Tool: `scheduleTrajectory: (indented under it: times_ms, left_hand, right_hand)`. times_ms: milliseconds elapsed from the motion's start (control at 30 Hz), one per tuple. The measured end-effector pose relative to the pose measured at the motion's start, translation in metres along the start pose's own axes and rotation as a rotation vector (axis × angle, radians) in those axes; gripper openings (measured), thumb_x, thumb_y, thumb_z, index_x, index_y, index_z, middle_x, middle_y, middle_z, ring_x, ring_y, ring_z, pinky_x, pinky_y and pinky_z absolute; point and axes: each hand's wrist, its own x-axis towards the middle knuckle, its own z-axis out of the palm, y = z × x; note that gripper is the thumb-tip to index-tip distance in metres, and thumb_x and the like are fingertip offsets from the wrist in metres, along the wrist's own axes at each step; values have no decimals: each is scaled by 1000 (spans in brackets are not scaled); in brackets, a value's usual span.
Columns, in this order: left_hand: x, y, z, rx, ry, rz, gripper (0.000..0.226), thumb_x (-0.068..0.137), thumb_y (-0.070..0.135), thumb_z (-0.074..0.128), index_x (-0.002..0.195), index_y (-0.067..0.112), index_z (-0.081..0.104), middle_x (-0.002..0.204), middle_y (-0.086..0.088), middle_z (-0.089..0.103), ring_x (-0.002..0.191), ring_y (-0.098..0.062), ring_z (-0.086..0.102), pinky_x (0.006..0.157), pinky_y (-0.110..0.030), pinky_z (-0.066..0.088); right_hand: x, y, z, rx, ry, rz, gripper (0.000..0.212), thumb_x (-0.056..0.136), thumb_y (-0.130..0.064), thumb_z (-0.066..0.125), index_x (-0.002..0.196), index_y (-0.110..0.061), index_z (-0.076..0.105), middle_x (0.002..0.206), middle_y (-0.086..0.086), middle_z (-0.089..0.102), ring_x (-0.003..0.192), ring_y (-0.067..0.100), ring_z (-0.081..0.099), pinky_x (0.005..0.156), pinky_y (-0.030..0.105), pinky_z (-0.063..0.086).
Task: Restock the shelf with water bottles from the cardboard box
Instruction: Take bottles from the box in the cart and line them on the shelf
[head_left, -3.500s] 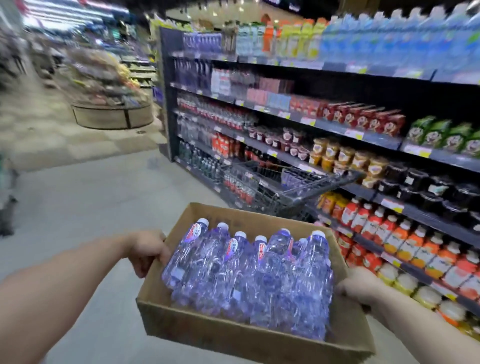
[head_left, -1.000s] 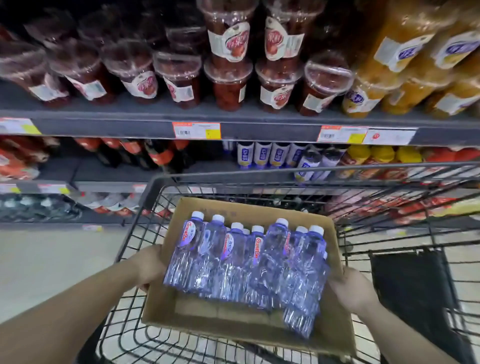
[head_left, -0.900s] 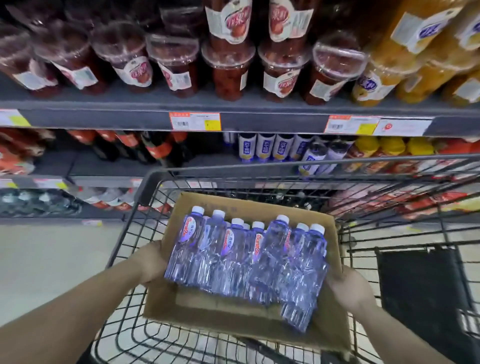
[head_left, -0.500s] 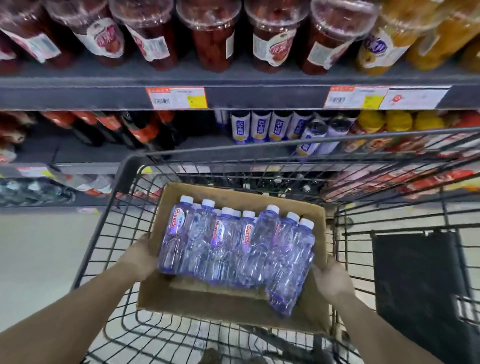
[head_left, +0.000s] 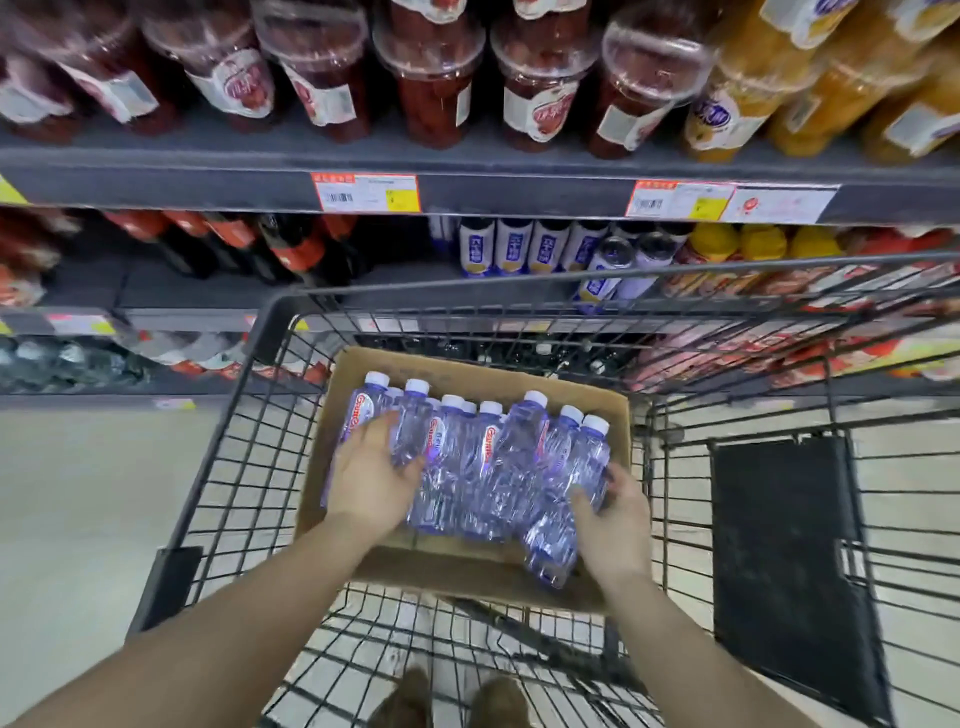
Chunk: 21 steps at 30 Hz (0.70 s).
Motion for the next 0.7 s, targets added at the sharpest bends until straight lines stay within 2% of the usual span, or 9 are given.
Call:
scheduleTrajectory:
  times_ms: [100, 167, 267, 333, 433, 500, 567, 633, 700]
  left_hand:
    - [-1, 17, 29, -23, -174, -21, 72, 87, 37, 70, 148, 17, 38, 143, -14, 47, 125, -32, 51, 107, -37, 40]
    - [-1, 24, 48, 5, -248, -23, 75, 87, 40, 70, 149, 17, 35, 144, -14, 46, 128, -31, 48, 105, -35, 40]
    - [-2, 35, 70, 45, -331, -28, 83, 85, 46, 70, 151, 15, 30, 150, -12, 41, 136, -29, 42, 109, -34, 37]
    - [0, 41, 81, 61, -370, -45, 88, 82, 52, 70, 151, 14, 30, 150, -13, 41, 136, -29, 42, 109, -35, 38]
    - [4, 52, 93, 33, -407, -112, 106, 70, 70, 70, 151, 17, 29, 148, -13, 44, 131, -31, 48, 105, -42, 45]
    - [7, 60, 95, 38, -405, -126, 107, 69, 66, 74, 151, 15, 29, 149, -11, 45, 129, -30, 51, 102, -40, 49]
    - [9, 68, 90, 9, -439, -167, 100, 74, 52, 78, 151, 13, 28, 147, -9, 48, 123, -27, 56, 97, -35, 51]
    - [9, 71, 79, -154, -502, -240, 83, 79, 38, 79, 145, 12, 37, 137, -7, 55, 110, -22, 60, 88, -30, 50]
    - [4, 69, 63, -431, -621, -351, 59, 78, 28, 82, 125, 10, 51, 112, -4, 65, 87, -15, 63, 78, -31, 52]
  right_hand:
    - [3, 3, 12, 101, -27, 96, 95, 57, -74, 68, 134, -23, 46, 117, 3, 64, 94, 18, 67, 88, 41, 56]
    - [4, 7, 17, 79, -35, 144, 106, 48, -78, 66, 136, -22, 45, 123, 5, 62, 103, 24, 65, 91, 40, 54]
    - [3, 11, 21, 49, -50, 194, 102, 65, -61, 77, 146, -17, 33, 138, 8, 52, 118, 28, 57, 95, 37, 49]
    - [8, 14, 23, 59, -73, 215, 97, 71, -55, 77, 147, -18, 30, 139, 8, 51, 119, 28, 56, 94, 35, 48]
    - [15, 13, 22, 83, -102, 197, 88, 76, -47, 76, 145, -16, 32, 124, 4, 62, 102, 23, 63, 81, 27, 45]
    - [17, 14, 19, 100, -104, 178, 82, 76, -42, 77, 140, -13, 36, 102, -3, 65, 78, 15, 64, 75, 25, 45]
    - [15, 16, 16, 178, -130, 182, 81, 72, -40, 81, 137, -15, 39, 95, -6, 66, 67, 10, 65, 74, 30, 53]
    - [11, 18, 11, 308, -206, 219, 82, 66, -40, 84, 135, -18, 45, 102, 0, 72, 80, 19, 72, 82, 45, 59]
    - [5, 14, 0, 403, -316, 247, 61, 74, -32, 80, 128, -21, 54, 102, 9, 74, 88, 29, 73, 84, 52, 57]
